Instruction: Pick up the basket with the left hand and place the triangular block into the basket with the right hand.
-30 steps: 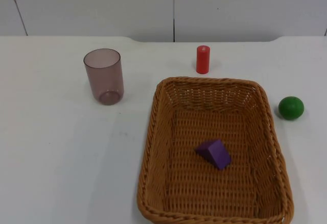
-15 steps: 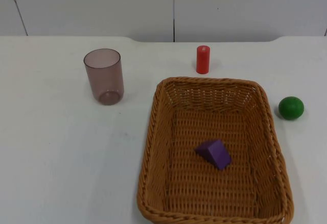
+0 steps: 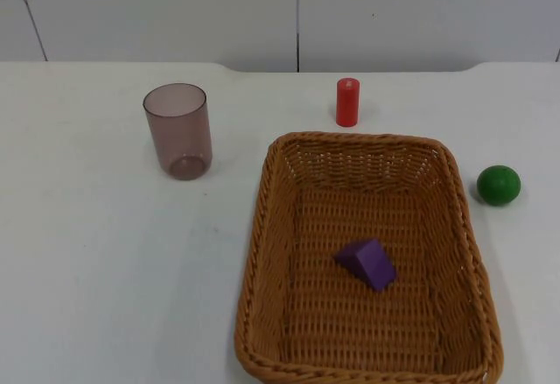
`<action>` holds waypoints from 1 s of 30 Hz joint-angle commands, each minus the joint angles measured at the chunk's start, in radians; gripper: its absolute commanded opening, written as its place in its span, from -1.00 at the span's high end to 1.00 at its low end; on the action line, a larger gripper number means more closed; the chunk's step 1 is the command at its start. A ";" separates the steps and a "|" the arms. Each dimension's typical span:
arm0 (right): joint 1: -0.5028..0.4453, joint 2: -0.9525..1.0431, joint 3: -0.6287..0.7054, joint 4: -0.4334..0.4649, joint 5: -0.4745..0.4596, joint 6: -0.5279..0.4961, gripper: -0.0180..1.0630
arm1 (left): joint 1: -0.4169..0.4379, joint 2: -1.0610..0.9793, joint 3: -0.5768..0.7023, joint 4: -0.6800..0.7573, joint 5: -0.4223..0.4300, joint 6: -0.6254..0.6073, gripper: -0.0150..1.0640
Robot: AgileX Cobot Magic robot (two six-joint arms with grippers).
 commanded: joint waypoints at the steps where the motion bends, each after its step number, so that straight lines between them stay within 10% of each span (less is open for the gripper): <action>1: -0.001 0.001 -0.005 -0.017 0.059 0.033 -0.98 | -0.001 -0.003 0.001 0.009 0.018 -0.018 -0.97; 19: -0.001 0.001 -0.001 -0.086 0.082 0.076 -0.98 | -0.001 -0.003 0.127 0.003 0.051 -0.045 -0.97; 30: -0.001 0.001 0.227 -0.123 0.090 0.173 -0.98 | -0.001 -0.003 0.341 0.003 0.053 -0.088 -0.97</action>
